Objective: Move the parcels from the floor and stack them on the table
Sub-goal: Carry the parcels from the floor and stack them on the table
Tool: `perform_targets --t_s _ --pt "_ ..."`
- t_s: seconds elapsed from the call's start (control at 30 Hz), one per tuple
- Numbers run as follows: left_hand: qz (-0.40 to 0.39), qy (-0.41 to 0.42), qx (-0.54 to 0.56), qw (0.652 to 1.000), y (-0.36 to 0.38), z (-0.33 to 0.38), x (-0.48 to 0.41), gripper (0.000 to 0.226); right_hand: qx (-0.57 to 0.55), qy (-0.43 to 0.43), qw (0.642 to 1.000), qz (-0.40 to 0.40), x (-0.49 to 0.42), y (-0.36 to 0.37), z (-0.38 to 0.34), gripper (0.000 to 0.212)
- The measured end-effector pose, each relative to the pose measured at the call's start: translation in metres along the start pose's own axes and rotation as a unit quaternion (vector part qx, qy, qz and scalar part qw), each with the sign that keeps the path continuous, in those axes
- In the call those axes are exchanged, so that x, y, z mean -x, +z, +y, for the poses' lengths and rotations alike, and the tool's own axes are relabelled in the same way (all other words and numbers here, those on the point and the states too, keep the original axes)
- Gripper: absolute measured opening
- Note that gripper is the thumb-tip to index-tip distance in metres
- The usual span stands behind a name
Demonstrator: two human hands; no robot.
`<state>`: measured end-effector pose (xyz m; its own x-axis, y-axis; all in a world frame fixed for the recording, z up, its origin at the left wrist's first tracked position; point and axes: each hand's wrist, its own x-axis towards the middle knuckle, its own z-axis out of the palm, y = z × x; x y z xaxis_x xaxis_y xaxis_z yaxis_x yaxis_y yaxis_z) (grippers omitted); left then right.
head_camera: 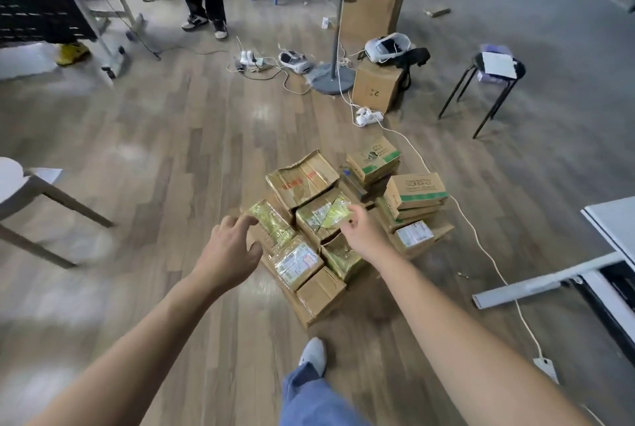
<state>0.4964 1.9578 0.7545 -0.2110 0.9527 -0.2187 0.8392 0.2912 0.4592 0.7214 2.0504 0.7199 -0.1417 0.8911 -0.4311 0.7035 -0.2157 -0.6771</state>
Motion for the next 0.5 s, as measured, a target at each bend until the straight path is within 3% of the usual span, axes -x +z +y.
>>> perform_targets --t_s 0.5 --pt "-0.155 -0.005 -0.017 0.988 0.046 -0.021 -0.249 0.047 0.018 0.062 0.998 -0.014 -0.193 0.03 -0.011 0.046"
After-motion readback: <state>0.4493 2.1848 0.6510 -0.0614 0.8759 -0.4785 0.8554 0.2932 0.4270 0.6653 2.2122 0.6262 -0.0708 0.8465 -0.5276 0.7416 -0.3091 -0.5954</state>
